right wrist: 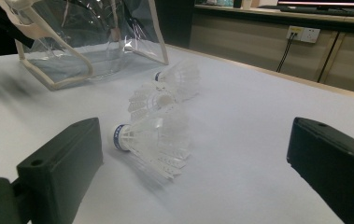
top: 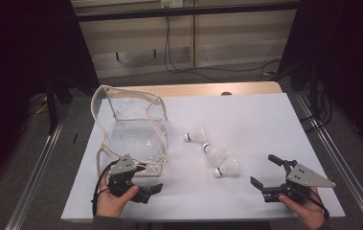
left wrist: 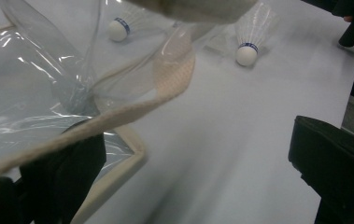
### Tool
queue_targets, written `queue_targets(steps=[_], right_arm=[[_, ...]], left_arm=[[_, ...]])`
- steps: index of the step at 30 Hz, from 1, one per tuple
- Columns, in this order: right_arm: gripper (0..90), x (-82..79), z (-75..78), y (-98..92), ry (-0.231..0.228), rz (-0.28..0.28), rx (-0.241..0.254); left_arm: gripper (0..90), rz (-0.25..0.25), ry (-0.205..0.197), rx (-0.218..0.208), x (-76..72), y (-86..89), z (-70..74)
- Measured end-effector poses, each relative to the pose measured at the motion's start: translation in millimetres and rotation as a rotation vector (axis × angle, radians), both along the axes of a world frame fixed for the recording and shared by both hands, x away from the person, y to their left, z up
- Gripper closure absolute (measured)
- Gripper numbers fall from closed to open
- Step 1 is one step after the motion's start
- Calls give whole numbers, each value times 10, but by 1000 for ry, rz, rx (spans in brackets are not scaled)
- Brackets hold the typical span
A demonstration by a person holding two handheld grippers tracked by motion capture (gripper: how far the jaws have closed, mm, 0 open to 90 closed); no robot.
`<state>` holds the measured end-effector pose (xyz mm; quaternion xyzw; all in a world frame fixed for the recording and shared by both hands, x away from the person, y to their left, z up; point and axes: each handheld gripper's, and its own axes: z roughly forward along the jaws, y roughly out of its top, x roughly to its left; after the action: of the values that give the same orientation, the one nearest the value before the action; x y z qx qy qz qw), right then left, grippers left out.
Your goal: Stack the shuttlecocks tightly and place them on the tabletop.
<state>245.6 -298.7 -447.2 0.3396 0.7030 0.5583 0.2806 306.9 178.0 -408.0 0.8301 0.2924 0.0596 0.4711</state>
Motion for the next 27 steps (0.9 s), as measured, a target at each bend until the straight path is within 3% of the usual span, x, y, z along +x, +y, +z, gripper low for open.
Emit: queue_targets(steps=[11, 22, 27], right_arm=[[27, -1, 1, 4, 2, 3, 0], [26, 4, -3, 0, 0, 1, -2], [27, 3, -5, -1, 6, -3, 0]], left_arm=[[35, 20, -6, -15, 22, 89, -23], [35, 29, -21, 20, 57, 133, -54], [35, 22, -26, 15, 65, 146, -68]])
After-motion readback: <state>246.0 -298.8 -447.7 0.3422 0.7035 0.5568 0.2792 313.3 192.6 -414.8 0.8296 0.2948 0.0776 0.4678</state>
